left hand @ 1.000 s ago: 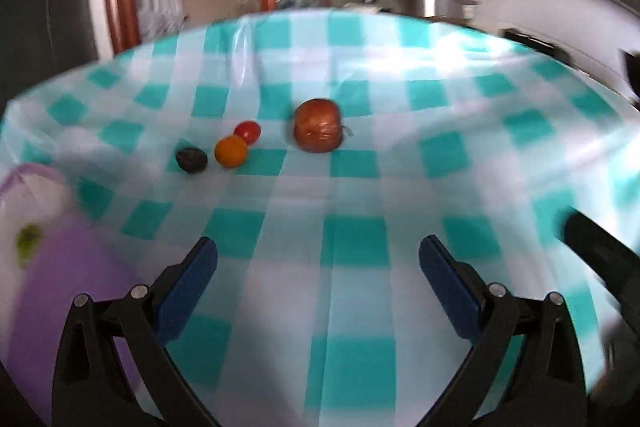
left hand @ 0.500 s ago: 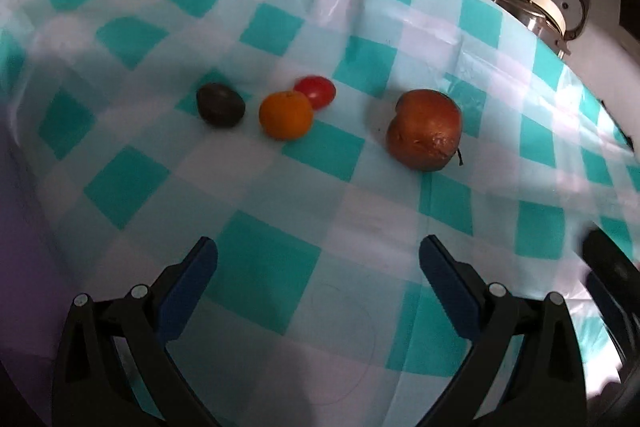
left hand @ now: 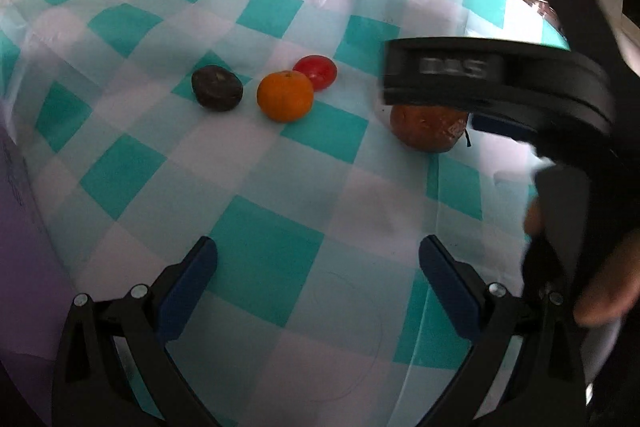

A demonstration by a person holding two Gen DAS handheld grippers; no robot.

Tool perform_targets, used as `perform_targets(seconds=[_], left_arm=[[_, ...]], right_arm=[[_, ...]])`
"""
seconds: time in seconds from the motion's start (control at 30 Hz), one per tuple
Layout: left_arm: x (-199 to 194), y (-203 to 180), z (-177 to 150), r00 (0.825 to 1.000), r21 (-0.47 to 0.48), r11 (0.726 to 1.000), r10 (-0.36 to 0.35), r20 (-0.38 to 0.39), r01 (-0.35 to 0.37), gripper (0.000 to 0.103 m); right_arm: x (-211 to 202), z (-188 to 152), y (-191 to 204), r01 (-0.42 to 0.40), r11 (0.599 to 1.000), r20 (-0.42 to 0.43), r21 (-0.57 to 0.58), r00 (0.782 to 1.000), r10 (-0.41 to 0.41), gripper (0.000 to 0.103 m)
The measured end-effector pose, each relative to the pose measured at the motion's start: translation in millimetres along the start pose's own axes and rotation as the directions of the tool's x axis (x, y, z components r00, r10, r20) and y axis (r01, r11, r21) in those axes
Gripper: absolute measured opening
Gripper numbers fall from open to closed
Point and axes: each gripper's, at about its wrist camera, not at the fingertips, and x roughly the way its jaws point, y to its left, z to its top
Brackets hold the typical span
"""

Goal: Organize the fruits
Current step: 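Grasp the large brown-red fruit with the right tool while the left tool grasps a small orange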

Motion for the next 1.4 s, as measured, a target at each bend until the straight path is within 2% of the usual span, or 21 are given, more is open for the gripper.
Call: perform_targets(seconds=[0.13,0.2,0.27,0.33,0.43,0.6,0.8,0.93,1.0,1.2,1.3,1.4], left_arm=[[0.5,-0.7,-0.4,1.000,0.002,1.000,-0.002,0.001,0.002,0.101],[0.9,-0.5,-0.9,1.000,0.002,1.000,-0.003,0.002,0.003,0.101],[1.0,-0.6,-0.4,1.000,0.001,1.000,-0.006,0.003,0.006,0.101],[1.0,-0.6,-0.2,1.000,0.003,1.000,-0.009,0.003,0.009,0.101],[1.2,-1.5,0.5,1.000,0.009,1.000,-0.012,0.002,0.012,0.101],[2.5,-2.0,0.9,1.000,0.011,1.000,-0.014,0.002,0.014,0.101],[3.5,-2.6,0.3,1.000,0.014,1.000,-0.012,0.001,0.012,0.101],[5.1,-1.5,2.5,1.000,0.013,1.000,-0.015,0.002,0.015,0.101],[3.6,-2.2,0.7,1.000,0.013,1.000,-0.016,0.002,0.016,0.101],[4.6,-4.3,-0.7,1.000,0.025,1.000,-0.001,-0.002,0.001,0.101],[6.6,-8.2,-0.5,1.000,0.043,0.999,0.019,-0.013,-0.018,0.101],[11.0,-12.9,0.6,0.998,0.075,0.996,0.055,-0.029,-0.053,0.101]], right_arm=[[21.8,4.4,8.5,0.035,0.998,-0.051,-0.048,0.998,-0.037,0.085],[32.8,1.2,8.5,0.054,0.997,-0.063,-0.061,0.996,-0.057,0.081],[33.2,-3.4,10.5,0.068,0.994,-0.037,-0.086,0.997,-0.071,0.078],[27.6,-7.8,6.9,0.080,0.992,-0.005,-0.094,0.997,-0.081,0.068],[19.4,-15.4,-5.2,0.038,0.997,0.008,-0.073,0.999,-0.037,0.063],[-19.1,-52.6,-39.4,0.010,0.997,0.090,0.078,0.996,-0.017,0.063],[-65.1,-114.8,-68.8,0.099,0.958,0.157,0.269,0.977,-0.145,0.063],[-99.5,-141.6,-81.5,0.114,0.925,0.234,0.363,0.949,-0.209,0.063],[-112.9,-159.5,-87.2,0.079,0.906,0.265,0.416,0.942,-0.204,0.063],[-108.8,-162.4,-76.0,-0.006,0.879,0.298,0.476,0.942,-0.155,0.063],[-102.5,-161.9,-84.4,-0.045,0.860,0.287,0.509,0.950,-0.121,0.063],[-103.0,-164.7,-90.6,-0.068,0.839,0.296,0.539,0.949,-0.113,0.064]])
